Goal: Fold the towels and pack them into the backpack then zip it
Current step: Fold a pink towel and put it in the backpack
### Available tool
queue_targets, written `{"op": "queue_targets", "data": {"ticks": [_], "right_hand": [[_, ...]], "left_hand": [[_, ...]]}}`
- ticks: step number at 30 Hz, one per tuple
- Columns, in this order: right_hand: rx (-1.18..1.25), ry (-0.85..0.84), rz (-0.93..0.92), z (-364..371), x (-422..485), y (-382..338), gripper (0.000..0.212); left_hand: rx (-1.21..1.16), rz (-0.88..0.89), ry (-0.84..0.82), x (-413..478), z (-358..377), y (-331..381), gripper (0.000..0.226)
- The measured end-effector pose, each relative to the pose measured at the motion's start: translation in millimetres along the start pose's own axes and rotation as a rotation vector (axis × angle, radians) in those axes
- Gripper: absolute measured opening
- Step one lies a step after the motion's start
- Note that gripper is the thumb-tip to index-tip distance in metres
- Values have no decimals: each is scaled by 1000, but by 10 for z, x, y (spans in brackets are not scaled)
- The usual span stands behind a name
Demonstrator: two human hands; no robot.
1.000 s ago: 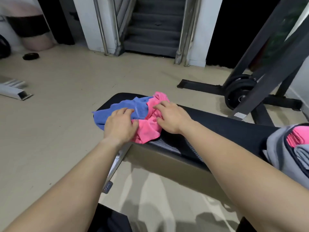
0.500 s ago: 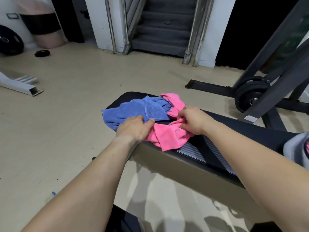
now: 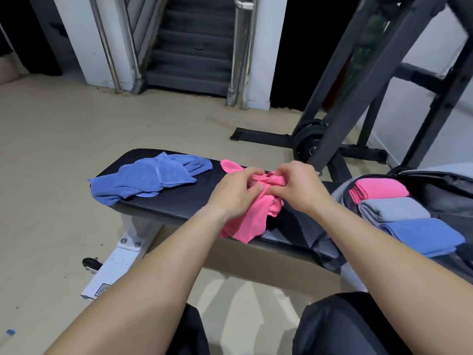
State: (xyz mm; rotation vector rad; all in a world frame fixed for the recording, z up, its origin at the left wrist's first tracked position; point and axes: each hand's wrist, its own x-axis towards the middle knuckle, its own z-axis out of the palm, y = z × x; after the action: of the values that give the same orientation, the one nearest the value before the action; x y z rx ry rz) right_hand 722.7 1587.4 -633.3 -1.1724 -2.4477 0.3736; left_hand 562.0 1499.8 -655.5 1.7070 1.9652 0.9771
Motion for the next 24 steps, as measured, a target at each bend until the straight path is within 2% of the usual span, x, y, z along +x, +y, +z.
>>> {"op": "queue_targets", "data": {"ticks": [2, 5, 6, 10, 12, 15, 20, 24], "right_hand": [[29, -15, 7, 30, -86, 80, 25], [109, -29, 41, 88, -185, 222, 19], [143, -36, 40, 111, -217, 248, 15], [273, -87, 12, 197, -314, 308, 4], [315, -134, 5, 232, -313, 358, 5], [215, -150, -49, 279, -239, 431, 11], [165, 21, -76, 300, -80, 444, 15], [132, 175, 6, 273, 22, 489, 16]], "left_hand": [[8, 9, 8, 1, 38, 47, 32], [44, 23, 16, 29, 98, 69, 7], [48, 18, 10, 36, 112, 60, 5], [64, -34, -32, 78, 107, -46, 10], [66, -60, -51, 106, 87, -130, 16], [71, -67, -41, 152, 79, -210, 17], [111, -44, -36, 222, 119, -251, 13], [157, -45, -67, 244, 87, -306, 14]]}}
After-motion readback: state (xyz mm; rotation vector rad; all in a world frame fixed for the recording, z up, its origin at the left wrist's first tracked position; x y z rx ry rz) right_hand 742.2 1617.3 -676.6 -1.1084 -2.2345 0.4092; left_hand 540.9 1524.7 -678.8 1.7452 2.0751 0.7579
